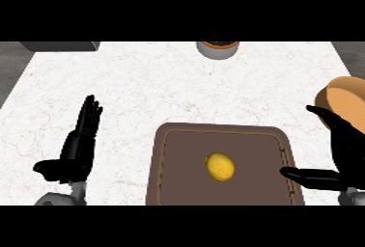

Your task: Pick the lemon from the tray and place it in the pot

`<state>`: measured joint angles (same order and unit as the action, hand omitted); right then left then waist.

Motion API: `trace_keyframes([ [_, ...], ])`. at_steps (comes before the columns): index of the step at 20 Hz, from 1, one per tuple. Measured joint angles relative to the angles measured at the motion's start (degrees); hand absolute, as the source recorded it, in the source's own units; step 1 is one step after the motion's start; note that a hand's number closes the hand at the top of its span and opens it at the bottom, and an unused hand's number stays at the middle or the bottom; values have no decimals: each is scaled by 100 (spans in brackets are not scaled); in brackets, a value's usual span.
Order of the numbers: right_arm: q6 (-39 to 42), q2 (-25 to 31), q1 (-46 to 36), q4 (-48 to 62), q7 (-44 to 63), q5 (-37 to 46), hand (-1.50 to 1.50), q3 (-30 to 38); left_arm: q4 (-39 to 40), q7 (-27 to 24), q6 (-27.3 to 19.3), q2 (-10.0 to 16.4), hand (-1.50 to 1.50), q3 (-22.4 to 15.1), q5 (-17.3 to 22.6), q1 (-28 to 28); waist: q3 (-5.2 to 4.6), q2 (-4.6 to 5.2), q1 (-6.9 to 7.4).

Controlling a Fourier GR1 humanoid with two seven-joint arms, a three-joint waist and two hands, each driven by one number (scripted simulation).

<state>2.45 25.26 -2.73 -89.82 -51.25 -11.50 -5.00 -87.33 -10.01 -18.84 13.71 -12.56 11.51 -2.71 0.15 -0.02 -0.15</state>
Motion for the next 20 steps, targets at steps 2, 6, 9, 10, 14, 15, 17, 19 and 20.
trace_keyframes([
  [2, 185, 28, 294, -162, -390, 44, -150, 19, -52, 3, 32, -18, 0, 27, 13, 57, -4, -5, -12],
  [6, 225, 296, 876, -609, -507, 562, -150, -26, -189, 62, 60, -51, 0, 25, -26, 151, -12, -13, -34],
  [9, 85, 657, 1154, -992, -169, 1195, -150, -130, -214, 105, 55, -59, 0, 40, -34, 157, -21, -20, -51],
  [10, 16, 769, 1183, -1081, -2, 1472, -150, -208, -205, 87, 47, -78, 0, 22, -54, 174, -24, -20, -45],
  [14, -100, 1244, 1306, -1369, 772, 2508, -150, -489, -224, 91, 53, -111, 0, -1, -80, 161, -31, -16, -27],
  [15, -121, 1304, 1342, -1486, 1024, 2728, -150, -563, -229, 89, 72, -100, 0, 13, -77, 168, -31, -15, -25],
  [17, -188, 1267, 1368, -1705, 1553, 3223, -150, -841, -294, 143, 51, -99, 0, 5, -113, 185, -29, -14, -7],
  [19, -184, 1183, 1406, -1936, 2061, 3629, -150, -1095, -242, 112, 92, -111, 0, 47, -103, 186, -27, -11, -4],
  [20, -90, 1137, 1311, -1954, 2279, 3730, -150, -1145, -198, 106, 97, -141, 0, 65, -120, 139, -24, -7, 2],
])
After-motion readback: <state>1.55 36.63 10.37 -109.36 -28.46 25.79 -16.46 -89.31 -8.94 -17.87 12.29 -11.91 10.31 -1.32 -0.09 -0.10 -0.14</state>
